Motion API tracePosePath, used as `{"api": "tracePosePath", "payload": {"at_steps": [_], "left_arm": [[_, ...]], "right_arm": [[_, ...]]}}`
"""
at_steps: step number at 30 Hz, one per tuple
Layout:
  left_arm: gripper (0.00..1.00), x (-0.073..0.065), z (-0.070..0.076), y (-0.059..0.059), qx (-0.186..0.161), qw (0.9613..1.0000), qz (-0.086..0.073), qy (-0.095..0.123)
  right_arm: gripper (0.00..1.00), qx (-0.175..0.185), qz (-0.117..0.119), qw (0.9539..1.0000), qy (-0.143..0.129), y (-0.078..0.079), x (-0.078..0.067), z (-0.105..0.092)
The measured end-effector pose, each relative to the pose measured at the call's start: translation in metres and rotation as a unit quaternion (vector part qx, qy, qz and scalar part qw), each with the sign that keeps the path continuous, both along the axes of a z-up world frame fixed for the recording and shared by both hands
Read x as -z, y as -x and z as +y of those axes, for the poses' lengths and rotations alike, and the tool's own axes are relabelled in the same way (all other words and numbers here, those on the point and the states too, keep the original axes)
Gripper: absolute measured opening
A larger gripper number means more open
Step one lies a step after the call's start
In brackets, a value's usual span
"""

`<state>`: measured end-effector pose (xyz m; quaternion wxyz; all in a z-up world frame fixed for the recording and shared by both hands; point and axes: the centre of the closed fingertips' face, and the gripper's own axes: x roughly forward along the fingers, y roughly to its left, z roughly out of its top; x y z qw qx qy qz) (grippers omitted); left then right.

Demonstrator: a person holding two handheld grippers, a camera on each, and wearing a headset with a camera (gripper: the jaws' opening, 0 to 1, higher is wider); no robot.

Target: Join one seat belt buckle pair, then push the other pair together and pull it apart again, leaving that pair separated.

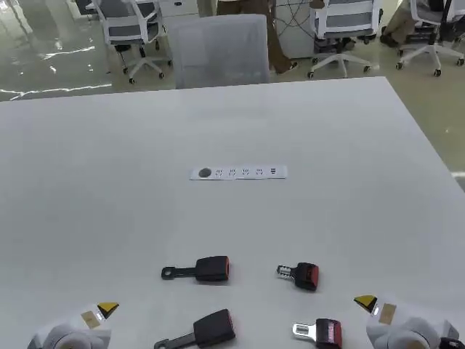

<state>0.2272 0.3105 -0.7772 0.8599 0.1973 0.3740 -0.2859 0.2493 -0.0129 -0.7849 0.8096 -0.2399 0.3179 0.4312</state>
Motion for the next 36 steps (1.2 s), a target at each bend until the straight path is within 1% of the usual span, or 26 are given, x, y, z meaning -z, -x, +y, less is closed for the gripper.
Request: {"api": "tracePosePath", "payload": {"at_steps": [3,7,9,12,15,17,22,25,26,30,31,34,36], "left_arm": [[0.90,0.000,-0.002,-0.001,0.000,1.0000,0.001,0.002],[0.91,-0.001,-0.006,-0.001,0.006,1.0000,-0.001,0.000],[0.91,0.000,-0.005,-0.002,0.004,1.0000,-0.001,-0.001],[0.90,0.002,-0.005,-0.003,0.004,1.0000,0.003,0.001],[0.89,0.001,-0.007,-0.003,0.009,1.0000,0.003,0.000],[0.89,0.002,-0.007,-0.003,0.009,1.0000,0.003,0.000],[0.88,0.001,-0.005,-0.005,0.009,1.0000,0.003,-0.001],[0.87,0.001,-0.005,-0.006,0.005,1.0000,0.005,0.005],[0.87,0.000,-0.006,-0.007,0.005,1.0000,0.004,0.007],[0.87,0.001,-0.010,-0.006,0.019,0.9998,0.002,-0.002],[0.87,0.002,-0.011,-0.006,0.025,0.9997,0.000,-0.008],[0.84,0.002,-0.013,-0.008,0.023,0.9997,0.000,-0.004],[0.82,0.004,-0.014,-0.008,0.026,0.9996,0.002,-0.009]], "right_arm": [[0.72,-0.001,0.002,1.0000,0.000,0.000,0.001,0.001],[0.72,-0.007,0.004,1.0000,0.004,-0.001,0.002,0.002],[0.72,-0.006,0.001,1.0000,0.005,-0.003,0.000,0.002],[0.72,0.001,0.003,1.0000,0.000,-0.004,-0.002,0.000],[0.71,-0.008,0.006,0.9999,0.012,-0.001,0.002,-0.002],[0.71,-0.011,0.004,0.9998,0.015,-0.001,0.002,-0.003],[0.71,-0.007,0.001,0.9998,0.016,-0.006,0.000,-0.006],[0.69,-0.011,0.006,0.9998,0.016,-0.005,0.002,-0.003],[0.68,-0.014,0.009,0.9997,0.016,-0.004,0.003,-0.002],[0.68,-0.021,0.009,0.9995,0.019,-0.002,0.004,0.002],[0.68,-0.022,0.009,0.9995,0.020,-0.003,0.004,0.003],[0.68,-0.025,0.008,0.9994,0.021,-0.003,0.003,0.003],[0.68,-0.026,0.007,0.9994,0.023,-0.003,0.002,0.002]]}}
